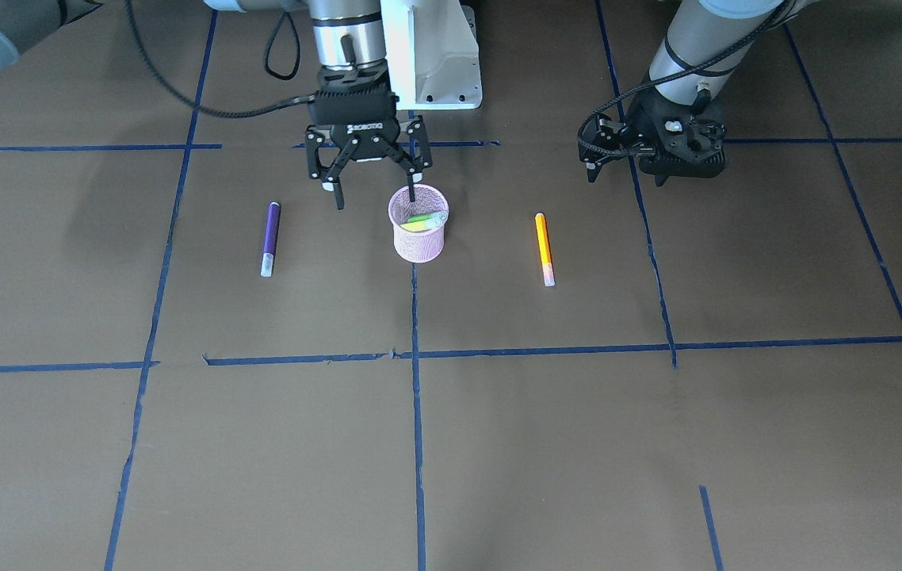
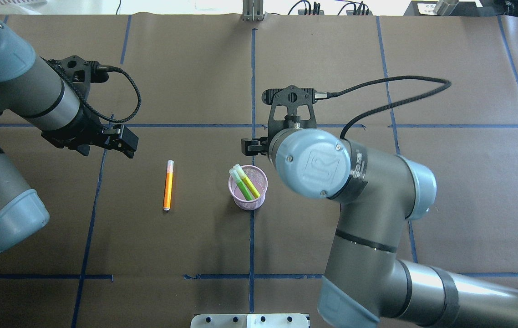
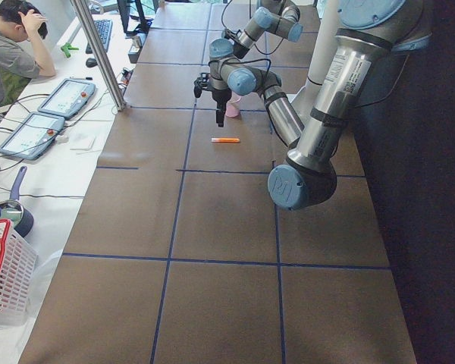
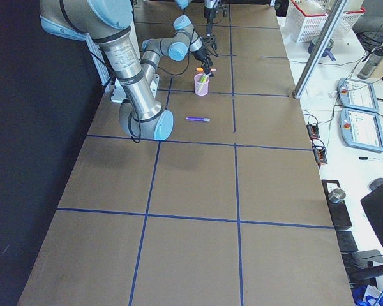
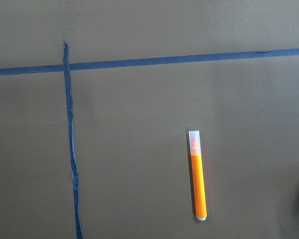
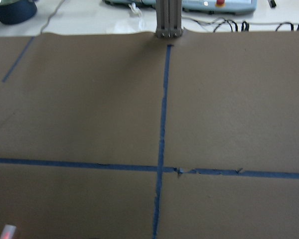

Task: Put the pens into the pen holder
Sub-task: 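Drop the yellow highlighter into the cup and raise the right gripper, then lower the left gripper onto the orange highlighter while the right gripper nears the purple marker, then close the left gripper on the orange highlighter, then lift the orange highlighter and carry it over the cup with the left gripper, then release the orange highlighter into the cup and withdraw the left gripper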

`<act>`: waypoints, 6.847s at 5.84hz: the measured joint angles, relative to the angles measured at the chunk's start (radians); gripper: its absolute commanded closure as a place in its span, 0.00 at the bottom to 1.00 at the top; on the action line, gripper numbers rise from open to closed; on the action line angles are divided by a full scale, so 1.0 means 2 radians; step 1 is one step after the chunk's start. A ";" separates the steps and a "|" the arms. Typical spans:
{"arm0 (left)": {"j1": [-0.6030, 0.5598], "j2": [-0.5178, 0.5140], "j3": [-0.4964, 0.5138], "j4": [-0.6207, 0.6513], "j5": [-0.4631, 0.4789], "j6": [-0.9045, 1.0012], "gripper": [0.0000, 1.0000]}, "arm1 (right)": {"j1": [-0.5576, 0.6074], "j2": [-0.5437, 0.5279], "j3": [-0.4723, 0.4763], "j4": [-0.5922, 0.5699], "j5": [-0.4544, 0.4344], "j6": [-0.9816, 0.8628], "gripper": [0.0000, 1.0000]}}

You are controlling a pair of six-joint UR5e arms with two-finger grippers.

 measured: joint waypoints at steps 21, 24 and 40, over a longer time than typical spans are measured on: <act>0.096 -0.045 0.219 -0.200 0.078 -0.112 0.66 | 0.206 -0.096 0.024 -0.090 0.301 -0.290 0.00; 0.096 -0.045 0.224 -0.201 0.078 -0.110 0.97 | 0.206 -0.096 0.024 -0.090 0.301 -0.290 0.00; 0.234 -0.133 0.176 -0.327 0.441 -0.050 0.01 | 0.208 -0.096 0.031 -0.087 0.302 -0.276 0.00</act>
